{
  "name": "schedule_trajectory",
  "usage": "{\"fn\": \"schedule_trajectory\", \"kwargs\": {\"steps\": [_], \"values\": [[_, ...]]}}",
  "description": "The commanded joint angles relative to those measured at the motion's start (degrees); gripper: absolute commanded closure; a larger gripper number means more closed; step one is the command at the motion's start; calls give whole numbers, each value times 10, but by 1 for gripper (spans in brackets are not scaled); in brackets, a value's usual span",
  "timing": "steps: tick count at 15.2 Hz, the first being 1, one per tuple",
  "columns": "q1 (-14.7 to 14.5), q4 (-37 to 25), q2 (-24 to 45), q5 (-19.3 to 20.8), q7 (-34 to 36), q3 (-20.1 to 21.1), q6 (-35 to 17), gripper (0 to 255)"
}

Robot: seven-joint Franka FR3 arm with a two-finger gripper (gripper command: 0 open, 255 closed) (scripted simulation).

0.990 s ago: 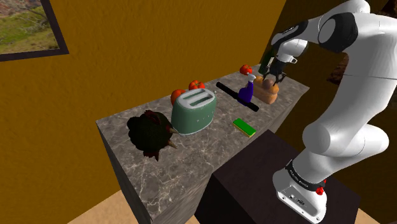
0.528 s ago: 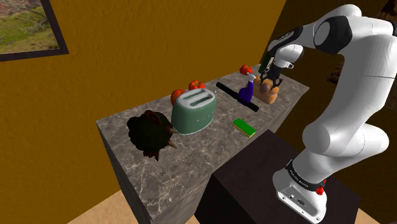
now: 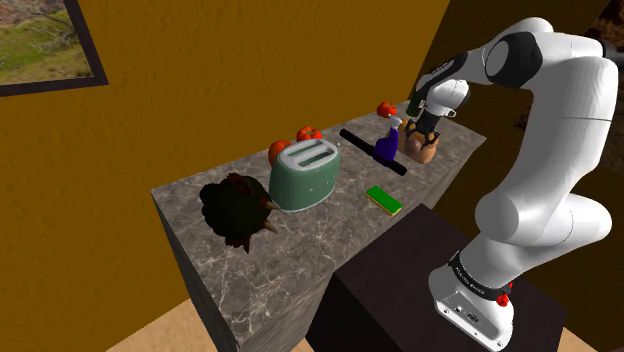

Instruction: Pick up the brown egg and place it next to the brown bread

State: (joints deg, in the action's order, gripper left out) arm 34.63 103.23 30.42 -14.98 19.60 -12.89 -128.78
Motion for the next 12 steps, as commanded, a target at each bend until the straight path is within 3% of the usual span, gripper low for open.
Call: {"fn": "schedule_trajectory", "kwargs": {"steps": [1,12], "values": [[2,1,11,-4,-3,2,-12,255],[11,-3,71,-23,-19,16,-67,255]]}}
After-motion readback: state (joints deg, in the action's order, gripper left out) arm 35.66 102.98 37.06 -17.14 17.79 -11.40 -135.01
